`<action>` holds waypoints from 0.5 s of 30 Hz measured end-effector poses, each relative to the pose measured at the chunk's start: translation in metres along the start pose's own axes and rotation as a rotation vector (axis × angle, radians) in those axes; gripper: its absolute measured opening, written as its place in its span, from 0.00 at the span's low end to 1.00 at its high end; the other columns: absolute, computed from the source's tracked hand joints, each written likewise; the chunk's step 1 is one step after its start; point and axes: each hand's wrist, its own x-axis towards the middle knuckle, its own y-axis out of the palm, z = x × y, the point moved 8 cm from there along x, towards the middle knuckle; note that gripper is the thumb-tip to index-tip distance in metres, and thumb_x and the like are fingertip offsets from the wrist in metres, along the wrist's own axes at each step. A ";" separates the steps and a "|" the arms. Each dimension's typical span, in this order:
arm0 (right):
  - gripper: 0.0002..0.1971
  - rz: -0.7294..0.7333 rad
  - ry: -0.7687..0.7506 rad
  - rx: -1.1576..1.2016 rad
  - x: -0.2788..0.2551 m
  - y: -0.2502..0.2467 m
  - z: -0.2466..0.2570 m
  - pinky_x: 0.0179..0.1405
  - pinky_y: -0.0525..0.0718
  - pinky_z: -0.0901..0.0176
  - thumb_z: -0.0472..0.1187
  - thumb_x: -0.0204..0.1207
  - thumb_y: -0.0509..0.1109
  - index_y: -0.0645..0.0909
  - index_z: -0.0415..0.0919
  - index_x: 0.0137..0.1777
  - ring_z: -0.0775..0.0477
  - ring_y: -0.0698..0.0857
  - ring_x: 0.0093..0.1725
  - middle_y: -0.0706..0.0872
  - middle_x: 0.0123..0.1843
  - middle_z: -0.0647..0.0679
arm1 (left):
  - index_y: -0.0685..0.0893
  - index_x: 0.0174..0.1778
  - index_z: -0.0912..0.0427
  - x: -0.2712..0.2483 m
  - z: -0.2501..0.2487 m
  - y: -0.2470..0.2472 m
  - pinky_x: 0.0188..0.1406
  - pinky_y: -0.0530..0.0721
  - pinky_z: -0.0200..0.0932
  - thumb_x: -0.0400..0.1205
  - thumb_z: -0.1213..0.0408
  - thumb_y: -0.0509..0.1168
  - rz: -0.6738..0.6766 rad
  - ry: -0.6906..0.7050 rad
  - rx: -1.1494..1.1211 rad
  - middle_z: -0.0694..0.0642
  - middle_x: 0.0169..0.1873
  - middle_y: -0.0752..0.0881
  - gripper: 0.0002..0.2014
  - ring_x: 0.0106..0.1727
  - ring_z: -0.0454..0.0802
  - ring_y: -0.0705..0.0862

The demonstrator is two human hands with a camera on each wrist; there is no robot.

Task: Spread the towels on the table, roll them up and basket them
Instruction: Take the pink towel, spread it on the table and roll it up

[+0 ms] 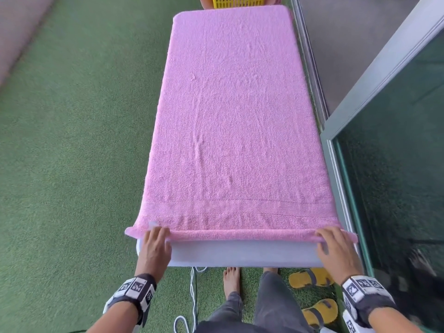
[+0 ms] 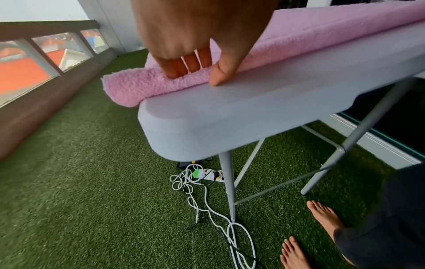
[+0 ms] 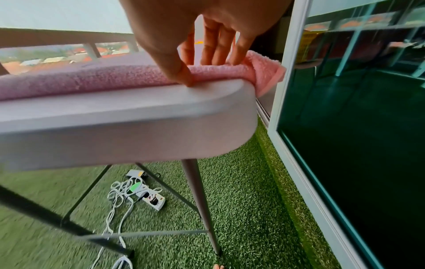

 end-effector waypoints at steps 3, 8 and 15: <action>0.16 -0.038 0.036 0.044 0.009 -0.002 -0.006 0.59 0.82 0.42 0.25 0.65 0.76 0.86 0.39 0.52 0.40 0.84 0.55 0.85 0.54 0.44 | 0.84 0.42 0.68 0.009 -0.001 -0.012 0.45 0.71 0.34 0.60 0.90 0.73 -0.092 0.008 -0.023 0.59 0.38 0.85 0.19 0.43 0.46 0.73; 0.11 -0.118 0.076 0.075 0.015 -0.009 -0.010 0.46 0.82 0.49 0.24 0.64 0.73 0.89 0.36 0.42 0.41 0.84 0.39 0.90 0.42 0.42 | 0.86 0.37 0.60 0.017 0.008 -0.016 0.34 0.82 0.47 0.68 0.80 0.74 0.024 -0.016 0.049 0.53 0.32 0.86 0.10 0.31 0.50 0.82; 0.03 -0.049 0.087 -0.140 0.019 -0.020 -0.004 0.44 0.61 0.53 0.38 0.73 0.67 0.78 0.47 0.44 0.45 0.78 0.38 0.82 0.37 0.50 | 0.76 0.49 0.55 0.024 0.019 -0.016 0.47 0.75 0.50 0.77 0.70 0.64 0.089 -0.129 0.141 0.47 0.35 0.78 0.08 0.34 0.47 0.76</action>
